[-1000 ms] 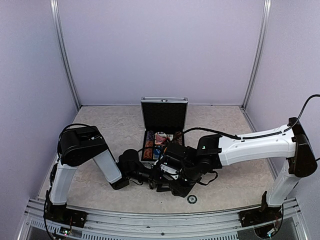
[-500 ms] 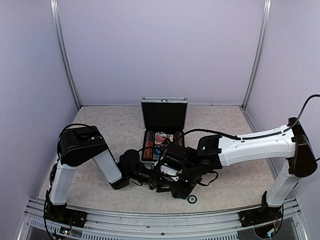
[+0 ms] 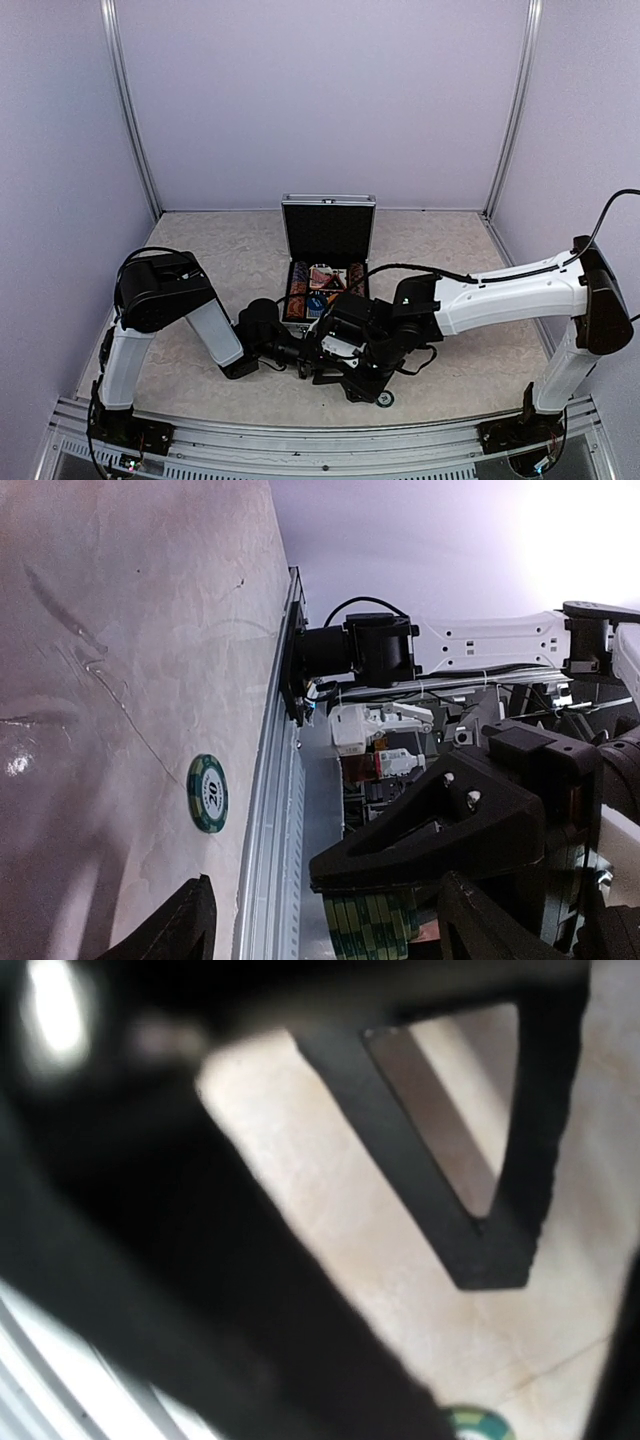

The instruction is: Pack up texas hold em set

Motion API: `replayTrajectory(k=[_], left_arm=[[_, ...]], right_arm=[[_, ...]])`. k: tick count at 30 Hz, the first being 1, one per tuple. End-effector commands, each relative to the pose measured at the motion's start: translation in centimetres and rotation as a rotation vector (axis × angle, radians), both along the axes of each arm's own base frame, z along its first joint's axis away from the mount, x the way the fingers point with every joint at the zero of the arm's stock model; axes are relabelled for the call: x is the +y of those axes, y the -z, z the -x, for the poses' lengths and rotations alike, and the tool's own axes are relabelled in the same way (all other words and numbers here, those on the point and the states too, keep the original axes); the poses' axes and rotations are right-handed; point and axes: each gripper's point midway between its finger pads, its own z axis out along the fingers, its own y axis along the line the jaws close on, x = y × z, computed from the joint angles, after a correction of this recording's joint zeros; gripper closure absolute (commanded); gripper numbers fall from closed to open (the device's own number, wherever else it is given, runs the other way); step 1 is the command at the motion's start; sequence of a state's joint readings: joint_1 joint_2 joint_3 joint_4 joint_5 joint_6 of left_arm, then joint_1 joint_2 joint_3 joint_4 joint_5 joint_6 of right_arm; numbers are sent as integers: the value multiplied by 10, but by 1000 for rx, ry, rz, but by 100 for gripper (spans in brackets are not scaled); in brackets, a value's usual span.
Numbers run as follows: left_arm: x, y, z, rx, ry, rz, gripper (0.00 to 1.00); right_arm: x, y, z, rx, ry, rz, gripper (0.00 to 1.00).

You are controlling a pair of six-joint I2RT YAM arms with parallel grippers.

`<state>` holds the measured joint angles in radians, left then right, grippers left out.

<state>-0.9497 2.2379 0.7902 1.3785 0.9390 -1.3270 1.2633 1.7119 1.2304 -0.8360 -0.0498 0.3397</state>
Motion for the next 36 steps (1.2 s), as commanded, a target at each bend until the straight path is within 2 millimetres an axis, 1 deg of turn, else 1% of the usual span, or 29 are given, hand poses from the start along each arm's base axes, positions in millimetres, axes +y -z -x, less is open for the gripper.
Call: replayTrajectory(k=[1,7,11,18,25,31,36], left_arm=[[-3,-17,4,-38,25,47,25],[-4,-18,7,-50,37,47,28],[-4,-18,8,-55,36,42,29],[-5,-22,12,-59,50,57,31],[-4,-23,15,-55,65,67,42],[-3,-22,19,-56,76,63,42],[0,-15,20,-42,75,41,39]], right_arm=[[6,8,3,1,-38,5,100],[6,10,-2,-20,-52,18,100],[0,16,-4,-18,-56,41,100],[-7,19,-12,-41,-53,63,100],[-7,22,-15,-44,-60,69,100],[-7,18,-23,-83,-53,69,100],[-7,14,-25,-94,-58,60,100]])
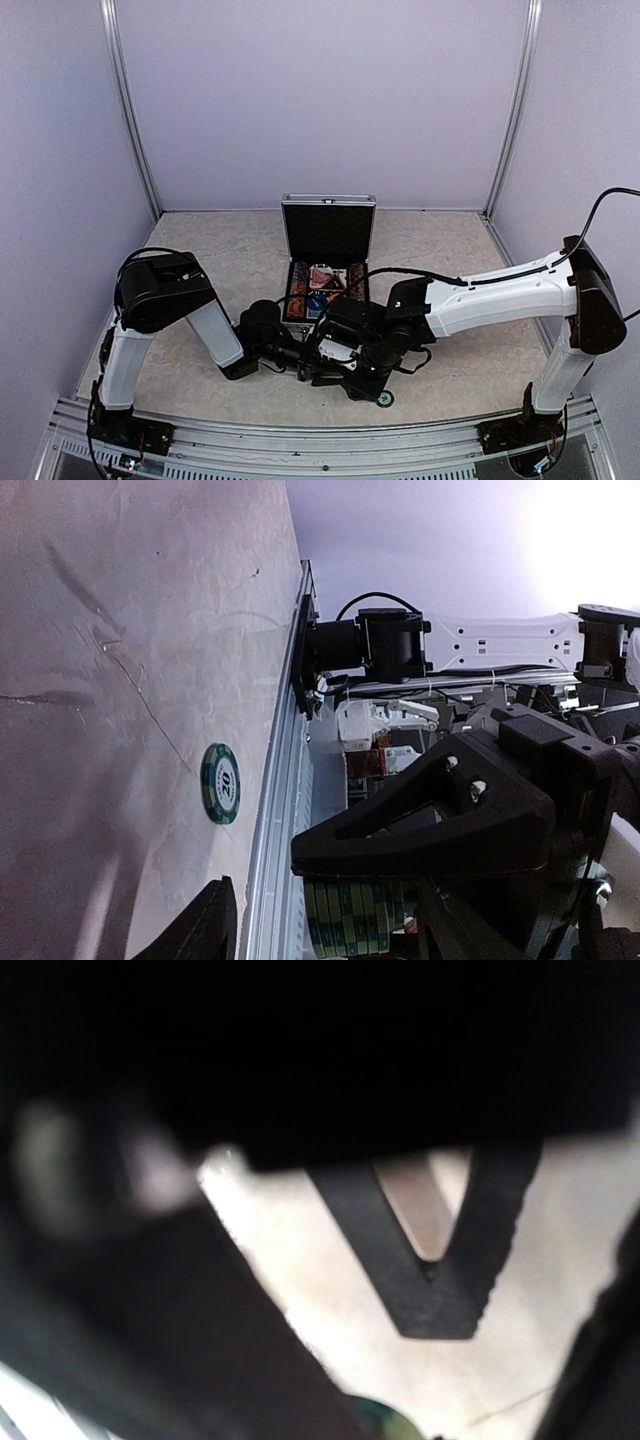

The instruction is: Pack up texas hold em set

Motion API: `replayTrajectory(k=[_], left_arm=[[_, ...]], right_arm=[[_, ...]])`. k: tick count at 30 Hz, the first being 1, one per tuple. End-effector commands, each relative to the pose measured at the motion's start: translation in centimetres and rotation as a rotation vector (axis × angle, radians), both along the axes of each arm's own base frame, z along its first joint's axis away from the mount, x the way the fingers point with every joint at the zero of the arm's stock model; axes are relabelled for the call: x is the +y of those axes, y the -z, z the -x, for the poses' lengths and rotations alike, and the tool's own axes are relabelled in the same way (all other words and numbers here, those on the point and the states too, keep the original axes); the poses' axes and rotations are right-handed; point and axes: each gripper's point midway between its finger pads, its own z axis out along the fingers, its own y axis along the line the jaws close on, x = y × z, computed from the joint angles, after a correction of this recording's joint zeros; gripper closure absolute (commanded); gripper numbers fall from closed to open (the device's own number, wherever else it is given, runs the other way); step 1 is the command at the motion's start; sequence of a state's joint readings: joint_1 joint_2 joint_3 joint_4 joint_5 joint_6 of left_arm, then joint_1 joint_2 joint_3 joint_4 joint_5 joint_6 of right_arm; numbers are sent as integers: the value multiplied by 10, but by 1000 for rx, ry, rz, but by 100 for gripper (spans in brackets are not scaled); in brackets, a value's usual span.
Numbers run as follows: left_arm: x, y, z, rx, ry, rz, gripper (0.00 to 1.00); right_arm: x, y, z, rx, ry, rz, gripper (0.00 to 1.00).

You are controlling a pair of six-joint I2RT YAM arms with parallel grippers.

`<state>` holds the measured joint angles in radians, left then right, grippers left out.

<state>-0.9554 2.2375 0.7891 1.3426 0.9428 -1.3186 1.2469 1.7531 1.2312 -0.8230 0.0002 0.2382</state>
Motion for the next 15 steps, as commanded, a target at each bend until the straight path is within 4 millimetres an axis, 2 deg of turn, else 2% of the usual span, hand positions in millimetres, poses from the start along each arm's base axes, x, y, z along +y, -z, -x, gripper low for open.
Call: replayTrajectory(k=[1,15], left_arm=[[0,-20,16,-50,64,63,38],[2,-1,9,-28,39,13,35]], right_arm=[[-4,1,-10,-33,7,9,100],[-11,4,7,41,-80,29,100]])
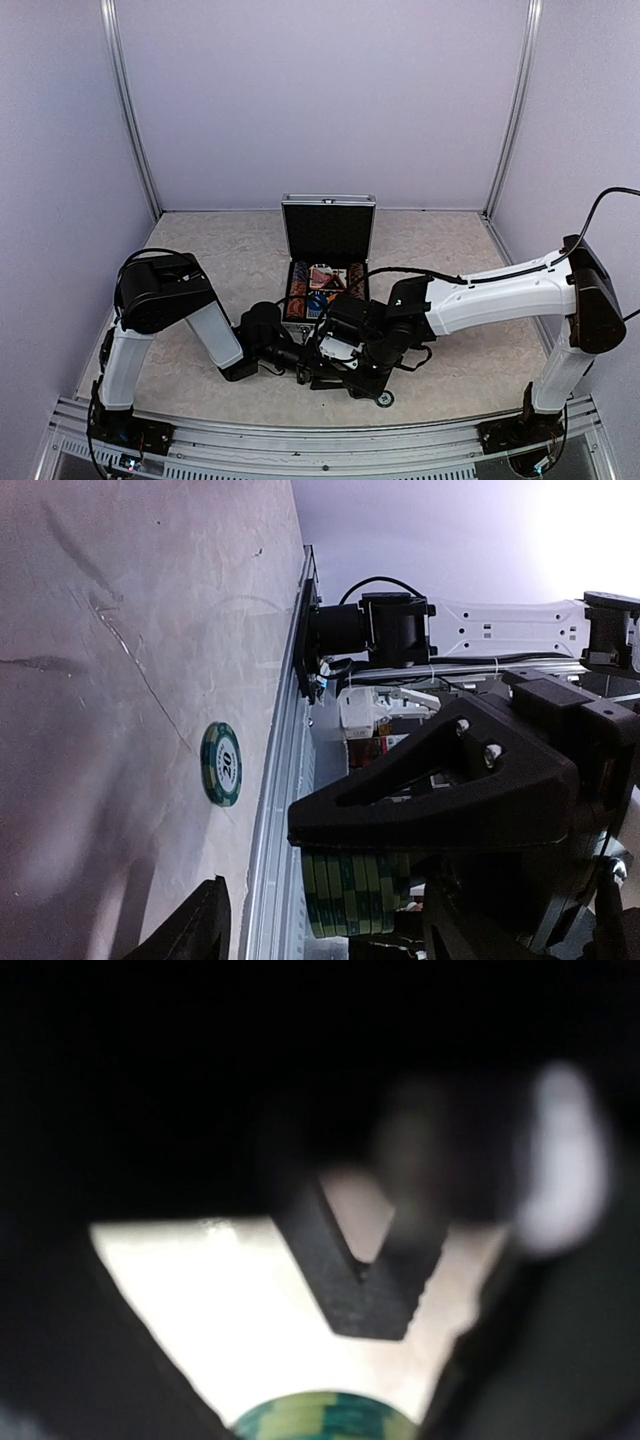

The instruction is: Pack up texas hold em set

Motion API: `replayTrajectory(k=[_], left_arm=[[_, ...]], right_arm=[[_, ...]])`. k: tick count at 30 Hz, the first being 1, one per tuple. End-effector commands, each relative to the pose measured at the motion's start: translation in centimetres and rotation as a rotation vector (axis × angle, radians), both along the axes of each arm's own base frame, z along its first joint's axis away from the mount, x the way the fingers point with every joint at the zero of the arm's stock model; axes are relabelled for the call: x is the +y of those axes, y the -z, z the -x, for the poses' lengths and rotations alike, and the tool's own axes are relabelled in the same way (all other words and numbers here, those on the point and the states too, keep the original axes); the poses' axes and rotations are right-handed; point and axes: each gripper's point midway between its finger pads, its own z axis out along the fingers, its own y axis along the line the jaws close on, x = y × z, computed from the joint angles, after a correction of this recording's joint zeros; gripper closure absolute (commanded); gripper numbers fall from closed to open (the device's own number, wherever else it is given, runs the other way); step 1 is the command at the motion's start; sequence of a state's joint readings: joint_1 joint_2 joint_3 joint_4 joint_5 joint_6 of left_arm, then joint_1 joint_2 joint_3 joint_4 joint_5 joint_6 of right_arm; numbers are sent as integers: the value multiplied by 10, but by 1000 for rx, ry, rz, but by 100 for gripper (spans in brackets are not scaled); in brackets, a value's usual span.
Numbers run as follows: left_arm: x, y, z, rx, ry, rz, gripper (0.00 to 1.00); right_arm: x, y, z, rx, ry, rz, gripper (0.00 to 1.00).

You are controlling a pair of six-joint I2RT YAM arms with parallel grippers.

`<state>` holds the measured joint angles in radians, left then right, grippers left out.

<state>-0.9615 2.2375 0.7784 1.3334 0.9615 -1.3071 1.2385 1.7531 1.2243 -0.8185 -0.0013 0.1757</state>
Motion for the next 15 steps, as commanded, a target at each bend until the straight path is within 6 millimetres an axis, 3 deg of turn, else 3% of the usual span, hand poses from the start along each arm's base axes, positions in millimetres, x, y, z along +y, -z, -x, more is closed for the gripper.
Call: replayTrajectory(k=[1,6,15], left_arm=[[-1,-6,1,-31,13,27,35],[-1,-3,1,-30,7,18,35],[30,14,-21,8,-123,-41,32]], right_arm=[[-9,3,10,59,-29,25,100],[-9,6,14,76,-32,20,100],[-22,2,16,67,10,13,100]])
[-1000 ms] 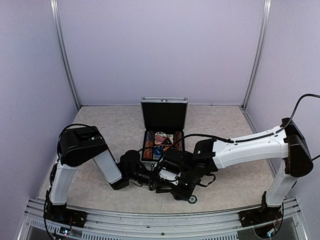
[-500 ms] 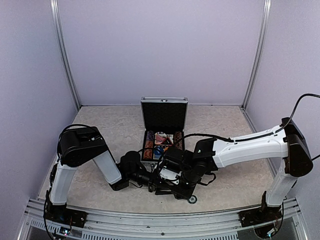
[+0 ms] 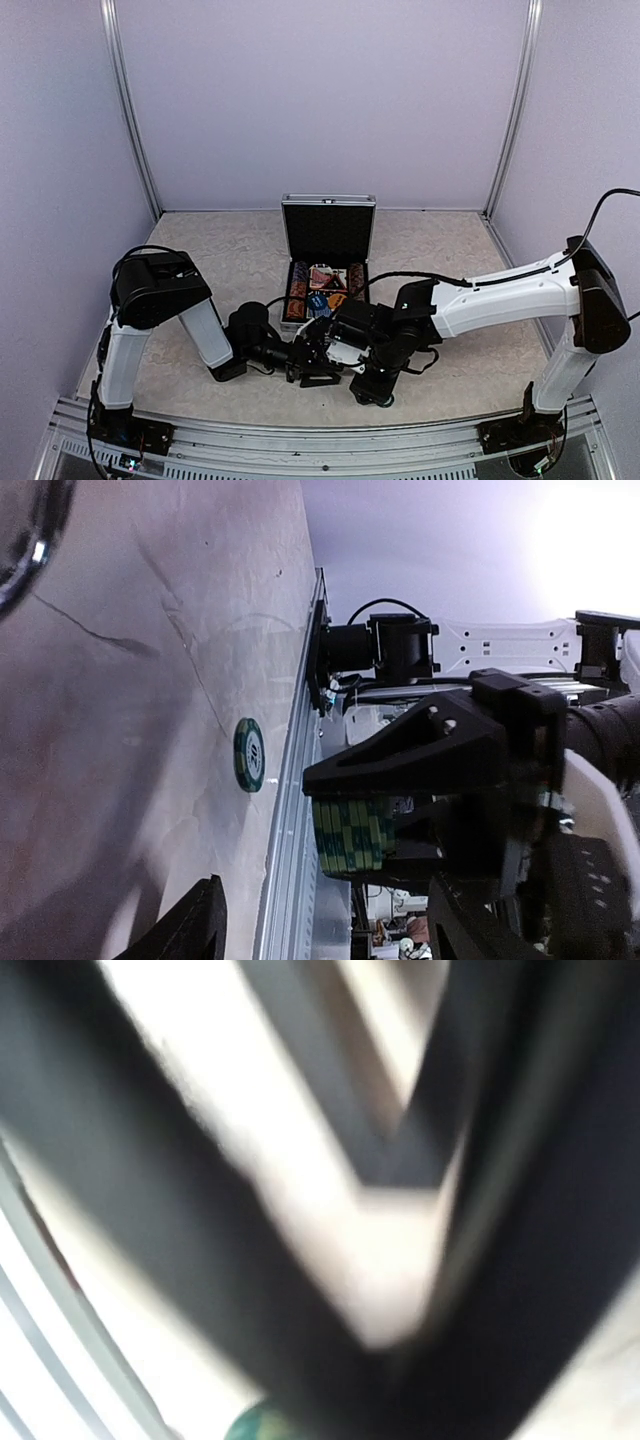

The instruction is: Pack up texas hold em set

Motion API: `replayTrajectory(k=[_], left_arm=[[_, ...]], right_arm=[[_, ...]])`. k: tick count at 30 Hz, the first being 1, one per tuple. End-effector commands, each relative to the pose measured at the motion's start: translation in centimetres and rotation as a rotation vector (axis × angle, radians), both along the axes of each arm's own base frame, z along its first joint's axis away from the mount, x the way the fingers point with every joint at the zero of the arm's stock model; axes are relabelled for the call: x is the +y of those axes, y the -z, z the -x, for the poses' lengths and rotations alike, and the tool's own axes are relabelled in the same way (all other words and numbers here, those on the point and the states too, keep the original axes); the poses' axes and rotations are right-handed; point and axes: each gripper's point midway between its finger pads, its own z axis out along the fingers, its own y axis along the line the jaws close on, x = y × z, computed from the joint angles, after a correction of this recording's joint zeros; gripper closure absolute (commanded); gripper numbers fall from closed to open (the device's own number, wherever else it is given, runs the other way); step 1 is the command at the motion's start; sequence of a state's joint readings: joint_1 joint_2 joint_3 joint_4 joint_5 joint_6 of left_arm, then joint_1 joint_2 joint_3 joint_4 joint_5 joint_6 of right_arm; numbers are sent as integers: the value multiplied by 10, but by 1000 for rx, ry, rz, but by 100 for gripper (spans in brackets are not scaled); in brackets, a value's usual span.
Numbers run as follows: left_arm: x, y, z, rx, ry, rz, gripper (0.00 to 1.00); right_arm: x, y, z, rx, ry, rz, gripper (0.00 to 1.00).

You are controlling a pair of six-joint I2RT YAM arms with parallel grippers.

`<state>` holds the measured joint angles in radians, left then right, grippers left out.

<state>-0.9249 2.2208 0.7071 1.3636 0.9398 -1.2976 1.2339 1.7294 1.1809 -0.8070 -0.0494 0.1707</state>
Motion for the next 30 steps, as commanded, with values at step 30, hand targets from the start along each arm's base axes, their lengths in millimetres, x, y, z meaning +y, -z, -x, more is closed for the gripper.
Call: replayTrajectory(k=[30], left_arm=[[17,19,-18,-14,-97,-82,31]], right_arm=[[-49,27,-11,-67,116,125,100]])
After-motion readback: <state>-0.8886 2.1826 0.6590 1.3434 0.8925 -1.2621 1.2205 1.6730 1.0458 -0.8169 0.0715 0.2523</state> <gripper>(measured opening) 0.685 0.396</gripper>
